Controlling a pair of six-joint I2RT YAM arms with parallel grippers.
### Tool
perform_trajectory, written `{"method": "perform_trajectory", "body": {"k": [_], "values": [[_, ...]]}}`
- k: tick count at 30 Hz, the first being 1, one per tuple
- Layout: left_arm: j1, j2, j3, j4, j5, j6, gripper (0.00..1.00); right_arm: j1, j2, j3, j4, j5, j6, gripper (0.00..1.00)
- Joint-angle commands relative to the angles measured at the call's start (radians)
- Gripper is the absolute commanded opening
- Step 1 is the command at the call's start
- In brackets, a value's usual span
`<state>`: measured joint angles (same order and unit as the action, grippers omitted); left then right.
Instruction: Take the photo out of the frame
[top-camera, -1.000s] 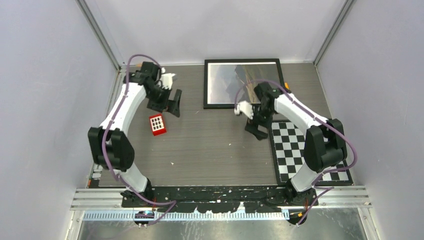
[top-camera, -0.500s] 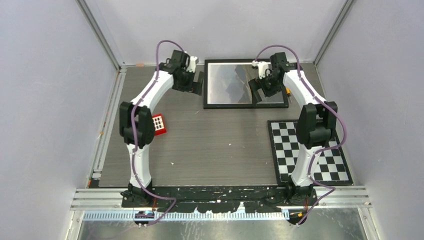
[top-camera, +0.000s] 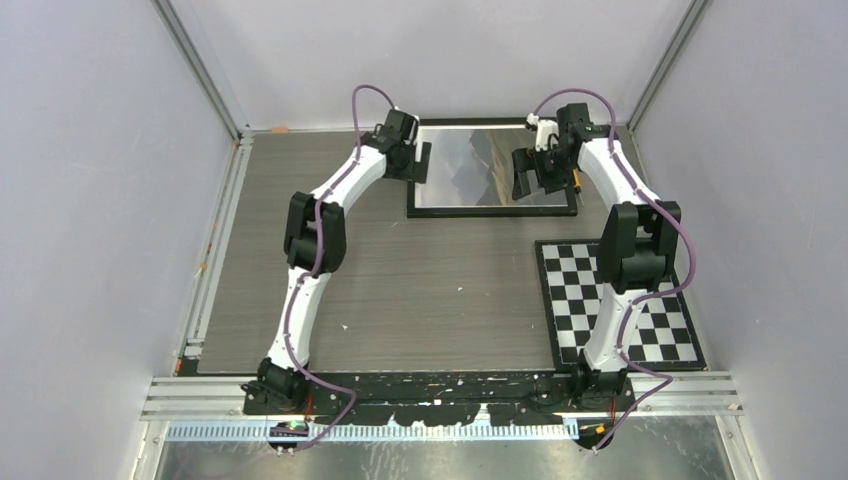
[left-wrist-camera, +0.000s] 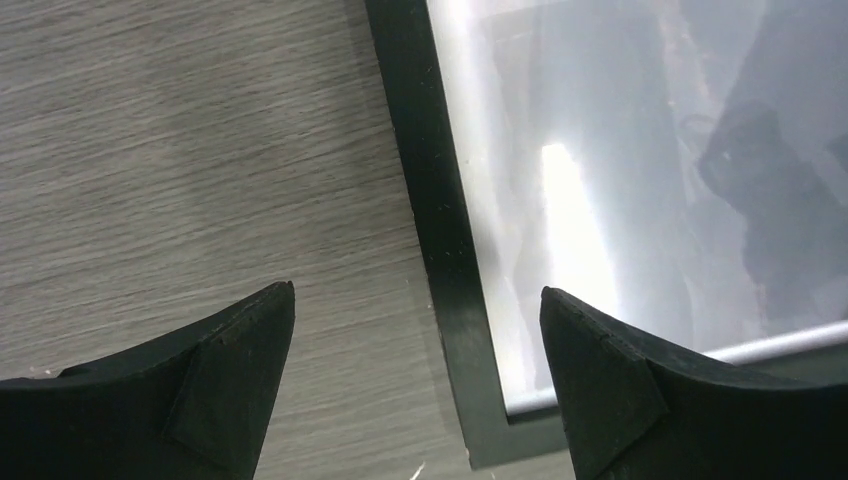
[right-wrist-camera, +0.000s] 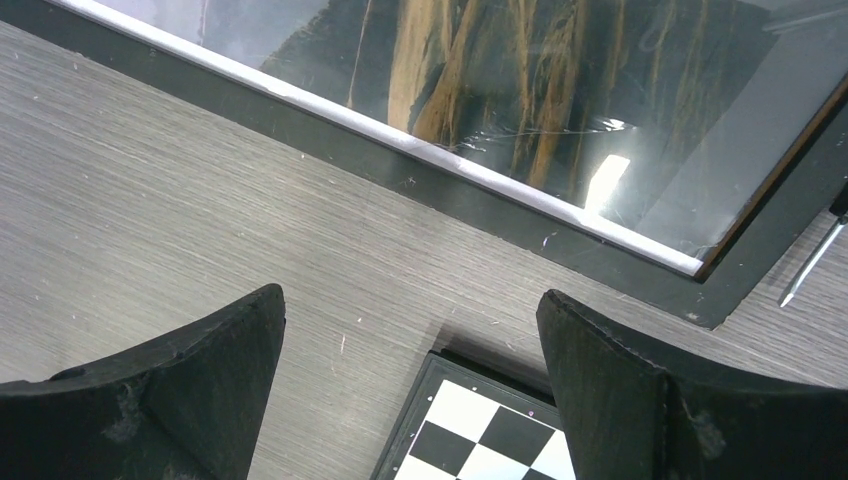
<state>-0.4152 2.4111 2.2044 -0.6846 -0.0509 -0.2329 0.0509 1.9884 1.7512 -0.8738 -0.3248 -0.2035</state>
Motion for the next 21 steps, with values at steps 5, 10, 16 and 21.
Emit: {"method": "perform_trajectory", "body": {"k": [5,10,16,21], "values": [[-0.030,0.069,0.060,0.035,-0.175,0.008,0.87,-0.012,-0.073,-0.023,0.018,-0.010,0.016,1.00],[-0.028,0.077,0.040,-0.012,-0.200,0.017,0.86,-0.016,-0.071,-0.029,0.019,-0.007,0.016,1.00],[0.000,0.037,-0.053,-0.084,-0.192,0.000,0.85,-0.016,-0.066,-0.018,0.013,-0.005,0.012,1.00],[0.047,-0.027,-0.156,-0.087,-0.166,0.002,0.84,-0.015,-0.057,-0.016,0.006,-0.002,0.010,1.00]]}}
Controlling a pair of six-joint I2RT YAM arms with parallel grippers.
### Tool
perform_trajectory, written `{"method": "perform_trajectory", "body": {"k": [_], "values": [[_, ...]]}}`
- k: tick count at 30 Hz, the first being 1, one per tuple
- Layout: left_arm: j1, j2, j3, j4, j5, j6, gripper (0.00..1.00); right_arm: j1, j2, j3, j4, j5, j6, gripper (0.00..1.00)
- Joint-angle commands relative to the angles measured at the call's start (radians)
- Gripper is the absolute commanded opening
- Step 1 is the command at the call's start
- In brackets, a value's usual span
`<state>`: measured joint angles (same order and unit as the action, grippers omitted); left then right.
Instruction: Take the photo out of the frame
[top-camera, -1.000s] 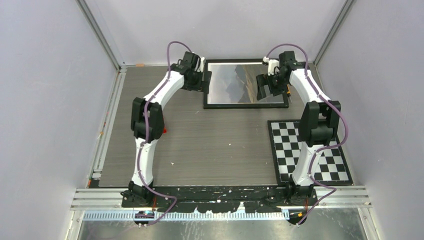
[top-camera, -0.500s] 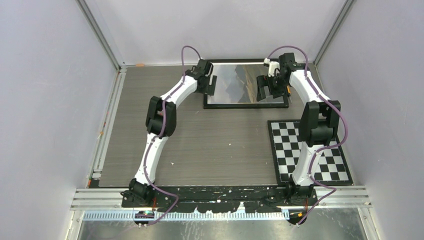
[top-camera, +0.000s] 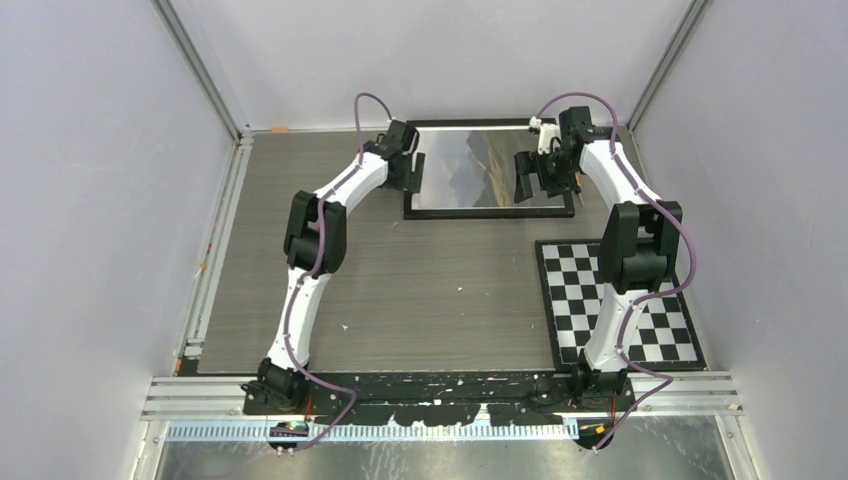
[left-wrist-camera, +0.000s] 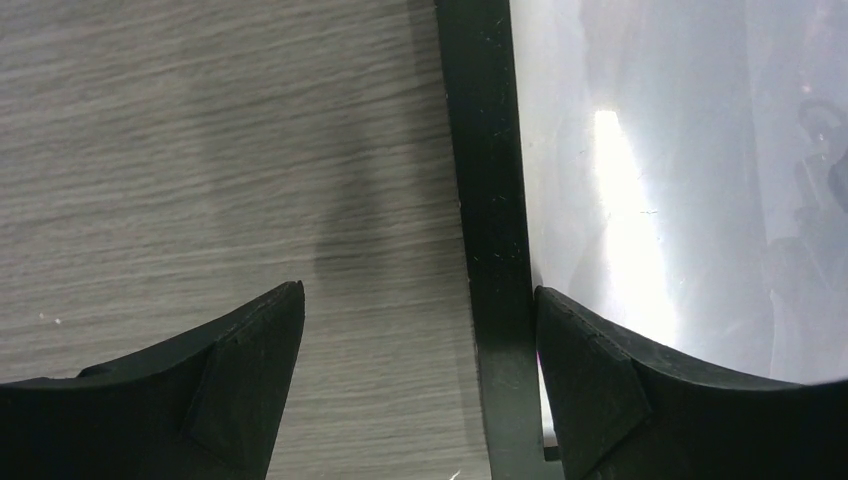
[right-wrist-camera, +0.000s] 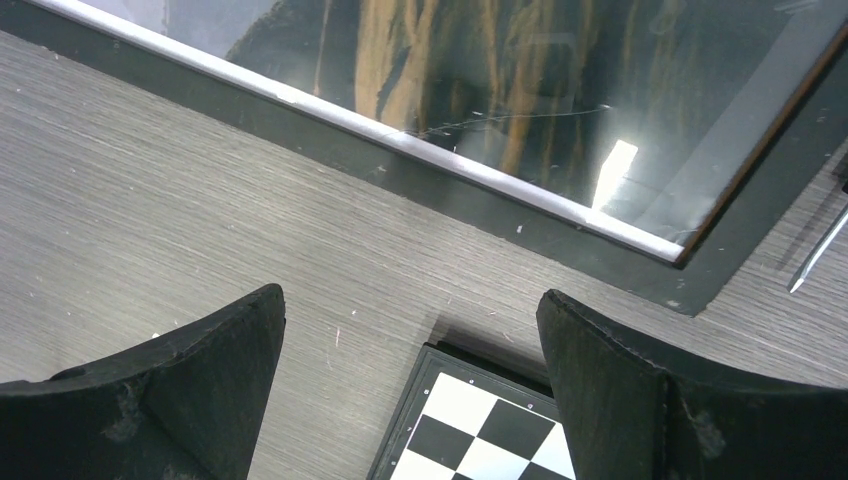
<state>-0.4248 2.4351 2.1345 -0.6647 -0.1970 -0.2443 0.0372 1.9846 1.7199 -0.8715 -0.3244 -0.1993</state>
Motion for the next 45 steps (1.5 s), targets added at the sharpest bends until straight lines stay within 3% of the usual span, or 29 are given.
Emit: {"method": "perform_trajectory", "body": {"k": [1,12,19,34,45], "values": [[0.064,-0.062,-0.103,-0.107,-0.016,0.014,0.84,-0.002,-0.050,0.017,0.004,-0.002,0.006,1.00],[0.177,-0.218,-0.387,-0.063,0.015,0.057,0.84,-0.002,-0.006,0.034,0.024,0.006,0.071,1.00],[0.249,-0.283,-0.459,-0.058,0.077,0.095,0.85,0.001,0.097,0.122,0.062,-0.003,0.196,1.00],[0.282,-0.307,-0.432,-0.092,0.180,0.079,0.94,0.010,0.308,0.222,0.067,-0.073,0.251,0.98],[0.291,-0.263,-0.360,-0.135,0.283,0.082,1.00,0.091,0.166,-0.042,0.035,-0.225,0.204,0.92]]}}
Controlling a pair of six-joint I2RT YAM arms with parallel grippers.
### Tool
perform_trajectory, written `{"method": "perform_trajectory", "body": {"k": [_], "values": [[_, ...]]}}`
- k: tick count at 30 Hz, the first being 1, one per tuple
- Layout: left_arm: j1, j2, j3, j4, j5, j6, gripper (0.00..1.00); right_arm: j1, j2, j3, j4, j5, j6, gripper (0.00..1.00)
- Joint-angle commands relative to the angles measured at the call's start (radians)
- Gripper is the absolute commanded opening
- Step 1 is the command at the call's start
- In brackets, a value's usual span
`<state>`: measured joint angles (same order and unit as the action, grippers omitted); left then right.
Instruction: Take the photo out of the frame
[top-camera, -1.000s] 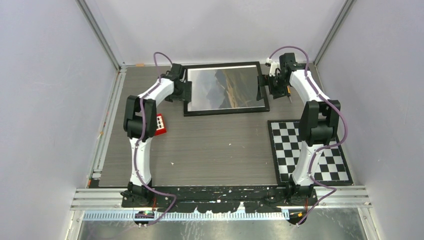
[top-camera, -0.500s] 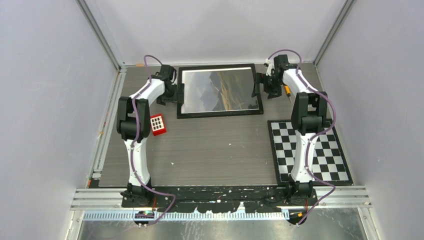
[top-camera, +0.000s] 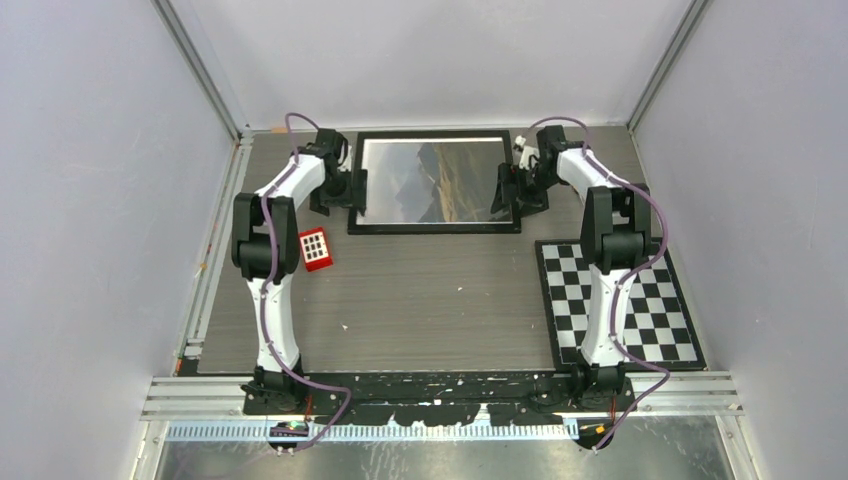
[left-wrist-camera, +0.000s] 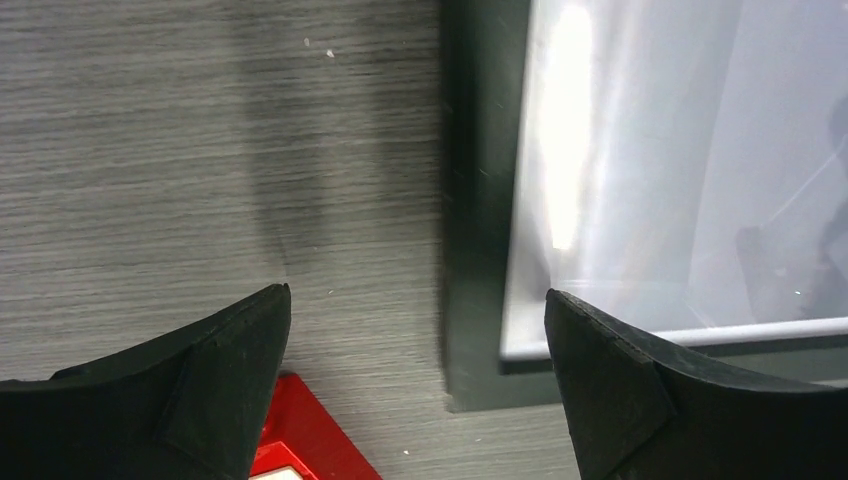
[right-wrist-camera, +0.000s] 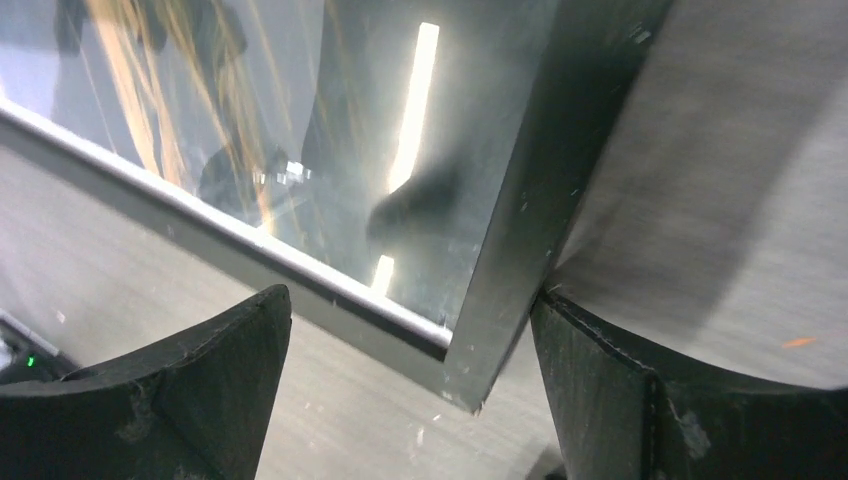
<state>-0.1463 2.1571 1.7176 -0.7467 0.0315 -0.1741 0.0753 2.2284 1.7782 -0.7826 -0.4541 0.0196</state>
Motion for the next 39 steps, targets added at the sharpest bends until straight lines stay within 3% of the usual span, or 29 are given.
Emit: {"method": "perform_trajectory", "body": {"k": [1,8,13,17,21,28,39], "values": [[0.014,0.022,0.063,-0.057,0.064,0.008,1.00,0.063,-0.094,-0.128,-0.059,-0.112,-0.016,0.92],[0.029,0.045,0.095,-0.068,0.159,0.027,1.00,0.162,-0.216,-0.325,-0.065,-0.181,-0.064,0.90],[0.030,0.059,0.127,-0.093,0.180,0.088,1.00,0.298,-0.305,-0.441,-0.032,-0.188,-0.090,0.90],[0.029,0.063,0.156,-0.124,0.146,0.134,1.00,0.389,-0.349,-0.461,-0.011,-0.181,-0.109,0.90],[0.030,-0.030,0.133,-0.058,0.141,0.158,1.00,0.391,-0.408,-0.439,-0.019,-0.197,-0.127,0.91],[-0.080,-0.121,0.173,0.015,0.154,0.291,1.00,0.275,-0.513,-0.371,-0.002,-0.216,-0.081,0.95],[-0.371,0.147,0.462,0.038,0.076,0.248,1.00,-0.058,-0.539,-0.290,0.130,-0.155,0.126,0.97]]}}
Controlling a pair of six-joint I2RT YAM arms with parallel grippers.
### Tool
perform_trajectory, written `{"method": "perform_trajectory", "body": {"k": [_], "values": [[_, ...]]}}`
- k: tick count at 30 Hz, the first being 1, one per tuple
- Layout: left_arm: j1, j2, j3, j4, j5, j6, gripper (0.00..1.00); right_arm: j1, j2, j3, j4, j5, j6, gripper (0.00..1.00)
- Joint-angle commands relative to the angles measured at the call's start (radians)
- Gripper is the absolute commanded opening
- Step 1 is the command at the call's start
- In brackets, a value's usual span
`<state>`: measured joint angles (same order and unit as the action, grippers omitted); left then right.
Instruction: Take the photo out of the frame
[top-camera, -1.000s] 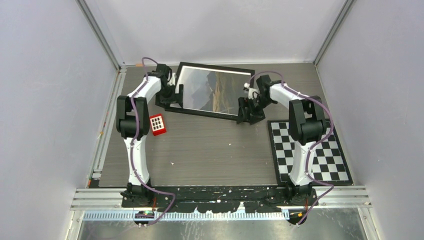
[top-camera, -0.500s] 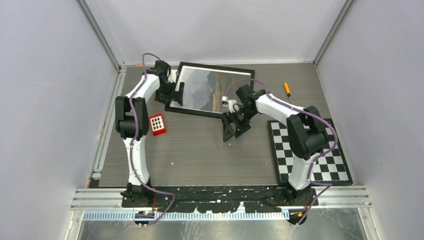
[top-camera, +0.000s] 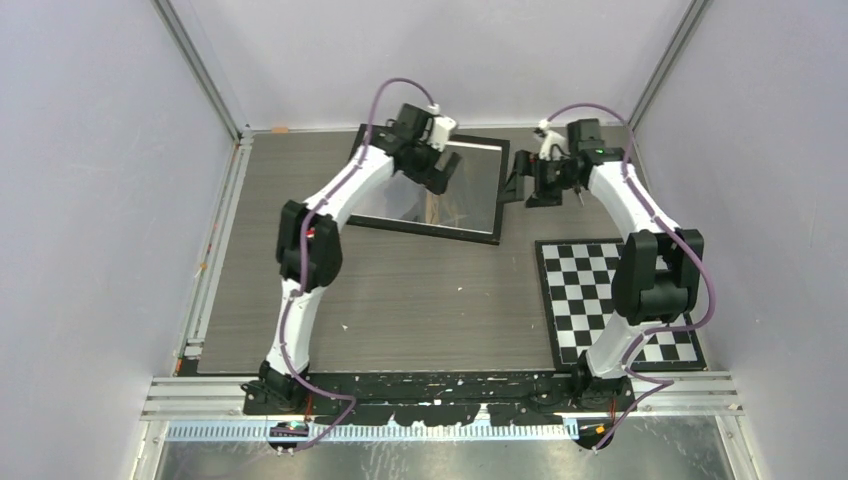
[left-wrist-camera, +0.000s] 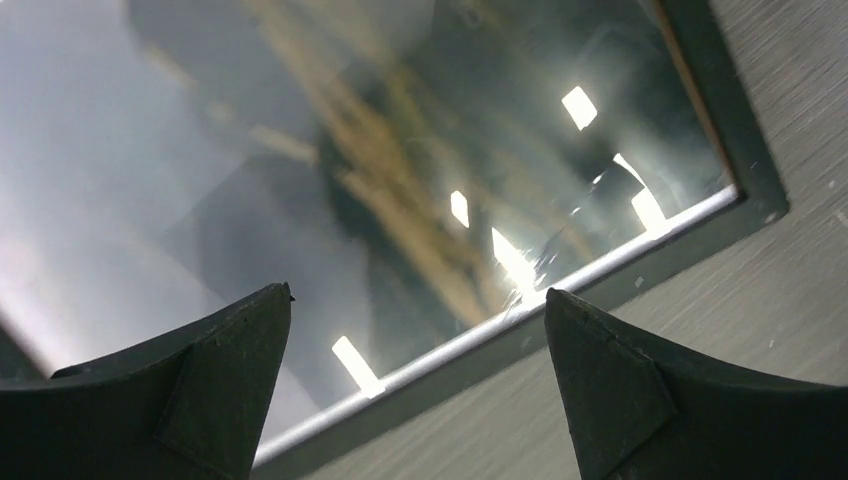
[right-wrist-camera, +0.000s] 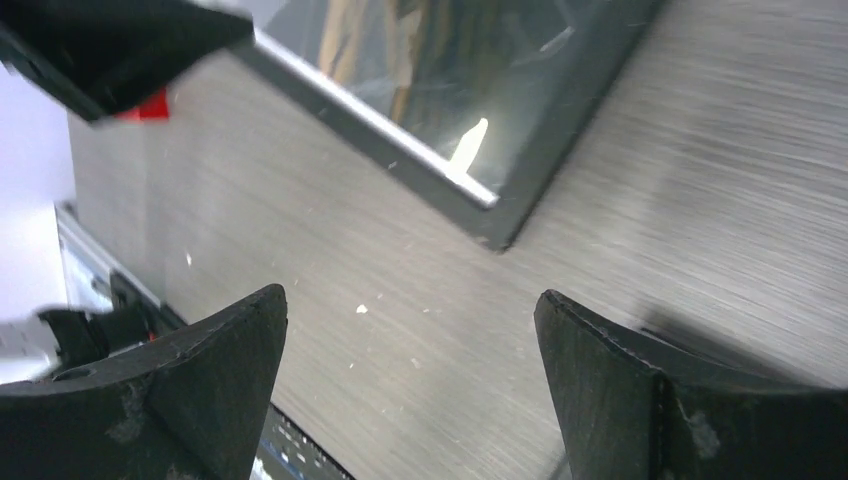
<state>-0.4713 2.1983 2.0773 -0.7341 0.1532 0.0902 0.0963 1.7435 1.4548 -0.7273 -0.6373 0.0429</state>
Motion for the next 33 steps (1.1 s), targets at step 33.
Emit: {"method": "perform_trajectory", "body": {"k": [33], "values": [[-0.283,-0.091,-0.428,-0.285,0.152,0.520,1.00,-0.208,0.014,0.121,0.072,0.043,0.129,1.00]]}}
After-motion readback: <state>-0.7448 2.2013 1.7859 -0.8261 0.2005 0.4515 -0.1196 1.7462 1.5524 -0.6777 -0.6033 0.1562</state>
